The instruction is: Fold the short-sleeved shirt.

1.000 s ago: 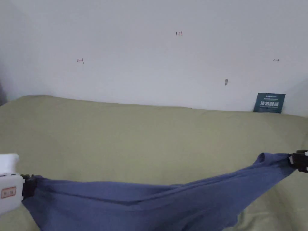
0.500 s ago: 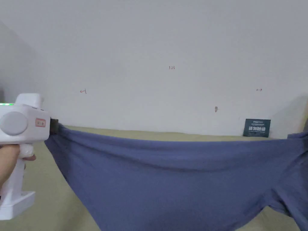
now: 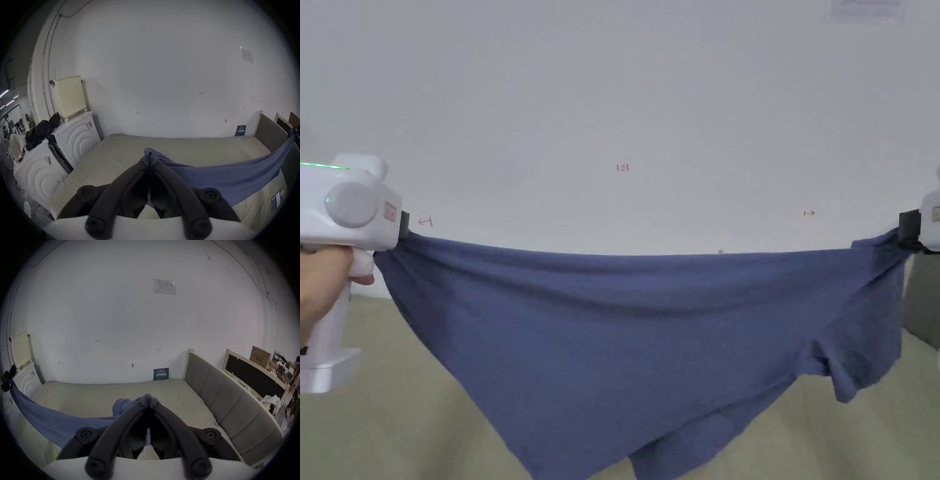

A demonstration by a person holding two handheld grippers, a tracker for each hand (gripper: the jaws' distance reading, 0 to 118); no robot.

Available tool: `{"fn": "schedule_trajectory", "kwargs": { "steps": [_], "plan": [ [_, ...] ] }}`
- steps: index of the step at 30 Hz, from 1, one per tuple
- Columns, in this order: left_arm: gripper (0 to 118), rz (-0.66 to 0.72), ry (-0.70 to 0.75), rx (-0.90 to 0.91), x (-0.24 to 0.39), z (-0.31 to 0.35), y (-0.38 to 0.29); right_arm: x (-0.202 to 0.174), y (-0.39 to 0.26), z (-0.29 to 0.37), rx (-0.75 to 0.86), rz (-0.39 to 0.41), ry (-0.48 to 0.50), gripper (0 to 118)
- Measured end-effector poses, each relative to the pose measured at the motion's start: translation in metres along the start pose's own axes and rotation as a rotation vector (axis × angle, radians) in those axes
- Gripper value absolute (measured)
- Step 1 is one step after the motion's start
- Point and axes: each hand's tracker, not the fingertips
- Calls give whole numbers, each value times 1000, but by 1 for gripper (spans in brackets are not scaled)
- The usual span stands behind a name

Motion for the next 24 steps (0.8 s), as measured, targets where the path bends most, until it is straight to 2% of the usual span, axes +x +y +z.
{"fn": "schedule_trajectory", "kwargs": {
  "steps": [6, 10, 14, 17, 21, 24],
  "plan": [
    [0, -33, 51, -14, 12, -29, -18, -8, -19, -43, -34, 10, -40, 0],
    [0, -1, 12, -106, 13, -50, -69, -10, -72, -62, -128, 37, -26, 0],
    [0, -49, 2, -167, 17, -56, -136, -3, -140, -67, -203, 21, 6, 0],
    [0, -51, -45, -237, 13, -46, -192, 6, -197, -54, -258, 30, 22, 0],
    [0, -53, -71, -292, 0, -13, -258, 29, -263, -10, -296, -29, 44, 0],
    [0, -55, -77, -294, -13, 30, -296, 43, -300, 37, -305, -8, 54, 0]
  ]
}}
